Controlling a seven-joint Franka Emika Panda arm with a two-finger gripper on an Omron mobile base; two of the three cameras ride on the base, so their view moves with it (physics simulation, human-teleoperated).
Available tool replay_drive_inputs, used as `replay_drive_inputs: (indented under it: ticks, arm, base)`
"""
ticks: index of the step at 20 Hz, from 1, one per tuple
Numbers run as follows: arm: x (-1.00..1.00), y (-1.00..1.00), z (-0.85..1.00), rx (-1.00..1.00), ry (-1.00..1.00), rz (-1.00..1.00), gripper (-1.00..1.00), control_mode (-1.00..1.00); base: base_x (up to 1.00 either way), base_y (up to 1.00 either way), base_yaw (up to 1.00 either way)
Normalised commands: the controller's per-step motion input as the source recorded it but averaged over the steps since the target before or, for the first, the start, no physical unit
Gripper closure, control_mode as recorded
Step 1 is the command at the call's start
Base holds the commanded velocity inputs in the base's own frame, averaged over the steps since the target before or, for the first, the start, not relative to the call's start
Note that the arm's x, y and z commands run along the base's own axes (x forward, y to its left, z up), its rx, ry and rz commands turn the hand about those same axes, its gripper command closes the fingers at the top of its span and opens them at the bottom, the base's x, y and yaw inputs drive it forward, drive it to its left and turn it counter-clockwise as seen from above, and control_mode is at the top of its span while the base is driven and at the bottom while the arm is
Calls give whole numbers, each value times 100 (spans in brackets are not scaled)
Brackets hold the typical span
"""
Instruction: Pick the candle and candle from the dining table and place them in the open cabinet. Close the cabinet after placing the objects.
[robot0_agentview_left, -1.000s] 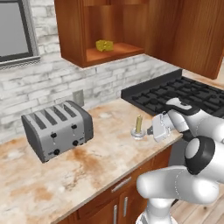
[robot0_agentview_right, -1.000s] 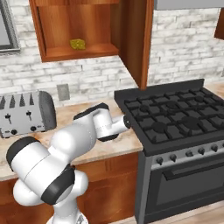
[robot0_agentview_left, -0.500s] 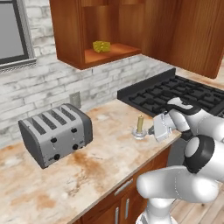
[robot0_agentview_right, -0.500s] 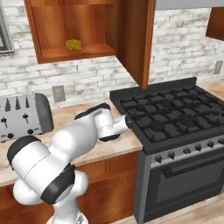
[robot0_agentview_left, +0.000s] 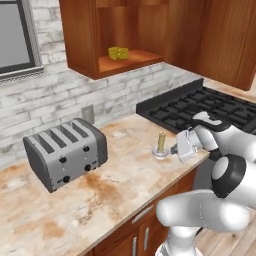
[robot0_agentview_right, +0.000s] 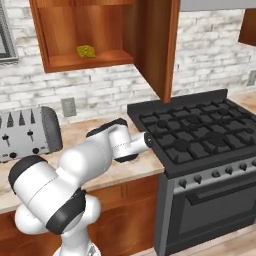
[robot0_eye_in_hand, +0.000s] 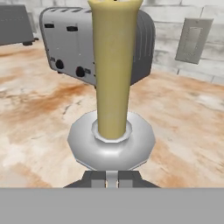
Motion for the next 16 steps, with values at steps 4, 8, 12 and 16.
replay_drive_inputs:
  ticks: [4,8,12,16]
  arm:
    - [0,0,0,0,0,0,100,100]
    - [0,0,0,0,0,0,100,100]
    - [0,0,0,0,0,0,100,100]
    - [0,0,0,0,0,0,100,100]
  base:
    - [48,2,21]
    - [40,1,25]
    - [44,0,27]
    - [45,0,30]
